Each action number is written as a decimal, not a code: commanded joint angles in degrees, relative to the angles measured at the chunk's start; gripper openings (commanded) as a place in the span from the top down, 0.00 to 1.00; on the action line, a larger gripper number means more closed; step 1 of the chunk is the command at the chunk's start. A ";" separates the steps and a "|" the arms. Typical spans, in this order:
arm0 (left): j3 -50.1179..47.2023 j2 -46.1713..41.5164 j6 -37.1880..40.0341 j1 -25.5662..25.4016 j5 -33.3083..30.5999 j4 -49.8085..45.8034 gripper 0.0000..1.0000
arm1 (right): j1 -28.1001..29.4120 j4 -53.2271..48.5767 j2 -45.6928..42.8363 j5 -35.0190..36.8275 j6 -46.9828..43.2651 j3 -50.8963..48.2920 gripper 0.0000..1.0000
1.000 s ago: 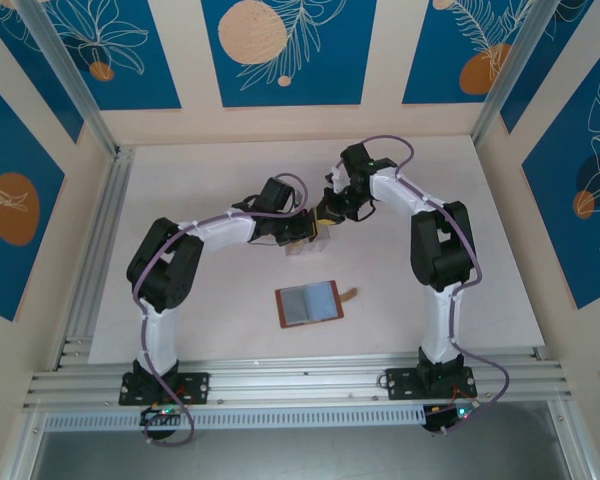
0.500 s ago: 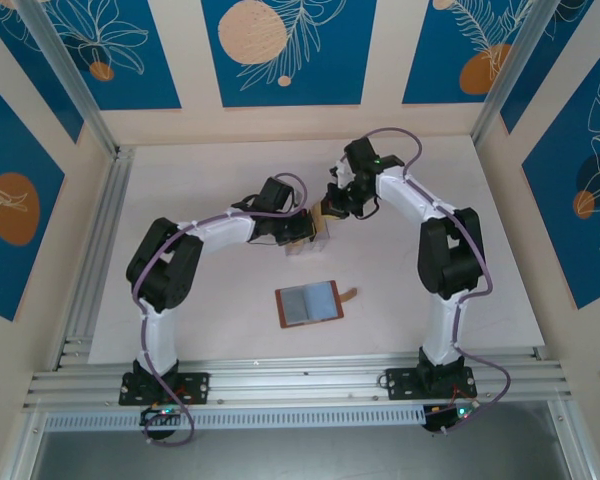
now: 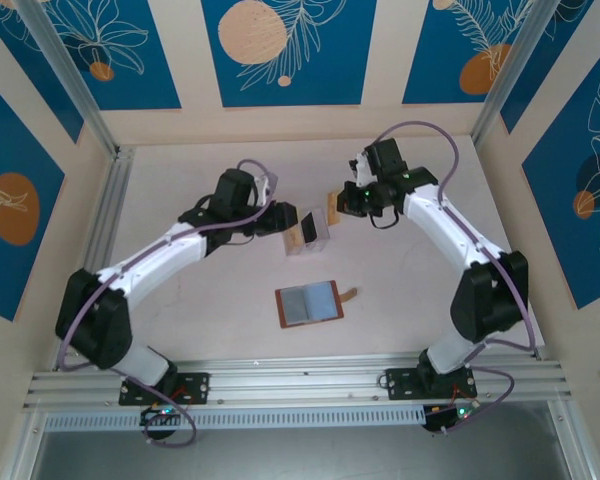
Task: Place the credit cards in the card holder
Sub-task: Pick up the credit card from the storage box, then insert the credit card into the card slot.
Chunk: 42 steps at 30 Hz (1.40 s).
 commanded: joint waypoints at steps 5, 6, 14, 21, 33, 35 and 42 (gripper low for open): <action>-13.84 -2.15 4.56 -10.29 -9.97 -9.71 0.54 | 4.32 11.69 -10.84 -10.94 1.10 -19.46 1.00; -14.47 -1.88 4.45 -11.76 -11.41 -9.91 0.52 | 4.93 13.93 -11.72 -12.85 1.77 -21.98 1.00; -15.66 2.90 4.27 -17.02 -19.25 -10.75 0.48 | 9.35 27.50 -12.05 -14.52 5.70 -34.94 1.00; -12.91 9.48 3.90 -19.19 -24.65 -11.37 0.48 | 9.59 31.16 -10.60 -15.05 6.24 -37.49 1.00; -15.42 11.35 -0.41 -22.58 -28.75 -11.76 0.60 | 8.07 33.75 -10.62 -14.93 7.10 -42.11 1.00; -15.69 11.36 -0.81 -22.94 -28.79 -11.58 0.62 | 7.83 34.62 -10.69 -15.56 7.48 -42.83 1.00; -15.70 11.86 -1.41 -23.66 -28.70 -11.49 0.67 | 7.83 38.23 -10.58 -16.15 9.62 -45.65 1.00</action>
